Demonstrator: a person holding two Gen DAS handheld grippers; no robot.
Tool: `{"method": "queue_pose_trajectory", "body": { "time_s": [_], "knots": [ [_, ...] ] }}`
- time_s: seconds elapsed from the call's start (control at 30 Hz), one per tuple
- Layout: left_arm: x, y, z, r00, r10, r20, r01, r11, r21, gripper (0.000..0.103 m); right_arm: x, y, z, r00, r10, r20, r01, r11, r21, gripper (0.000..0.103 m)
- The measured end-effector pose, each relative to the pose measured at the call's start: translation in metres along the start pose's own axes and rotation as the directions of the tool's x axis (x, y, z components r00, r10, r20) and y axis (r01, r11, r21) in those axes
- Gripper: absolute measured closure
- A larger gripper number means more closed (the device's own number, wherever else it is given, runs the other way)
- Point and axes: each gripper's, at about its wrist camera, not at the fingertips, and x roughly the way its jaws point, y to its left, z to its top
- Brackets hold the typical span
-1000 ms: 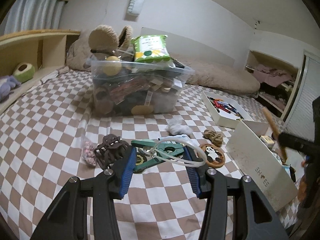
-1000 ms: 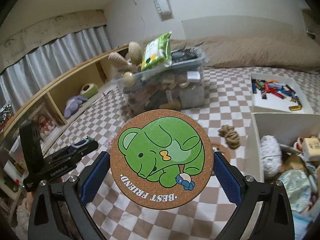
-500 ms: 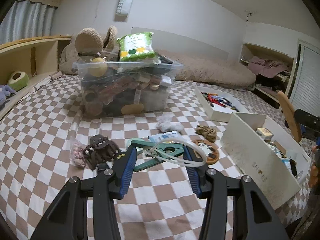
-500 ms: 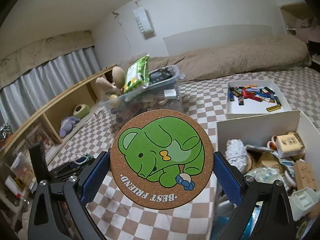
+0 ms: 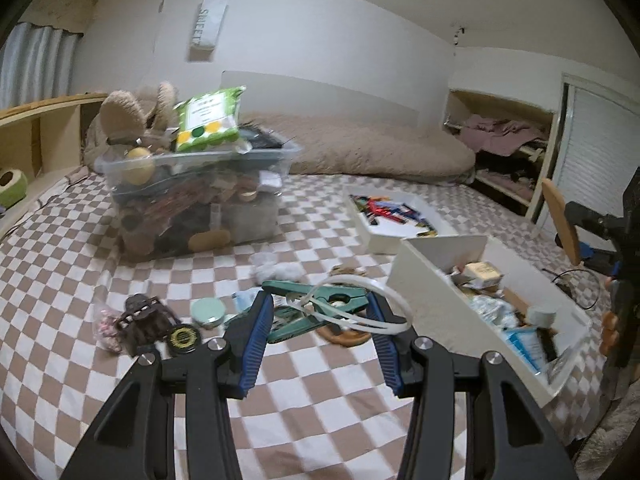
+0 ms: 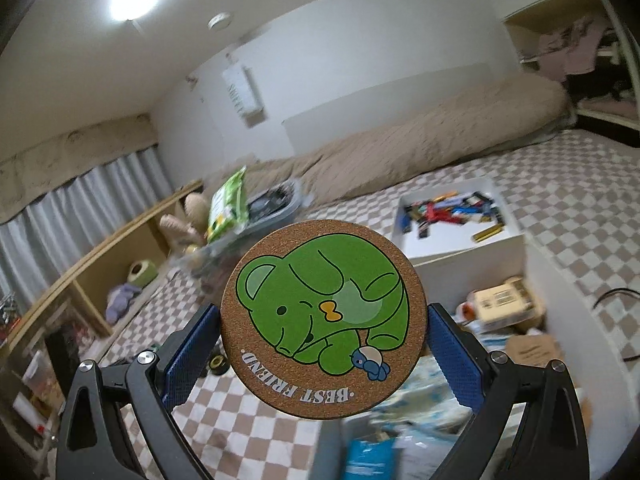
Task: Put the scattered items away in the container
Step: 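Carry the green clothespin and frog coaster over the white box with both tools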
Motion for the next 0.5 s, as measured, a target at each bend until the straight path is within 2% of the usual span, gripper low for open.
{"method": "queue_pose_trajectory", "body": {
  "time_s": [0.3, 0.5],
  "knots": [
    [-0.001, -0.049, 0.024, 0.995, -0.095, 0.037, 0.094, 0.995, 0.015, 0.055, -0.028, -0.038, 0.010, 0.997, -0.034, 0.066, 0.028, 0.996, 0.085, 0.003],
    [0.025, -0.090, 0.041, 0.981, -0.193, 0.016, 0.192, 0.981, 0.025, 0.055, -0.033, -0.049, 0.011, 0.994, -0.077, 0.077, 0.069, 0.992, 0.105, 0.003]
  ]
}}
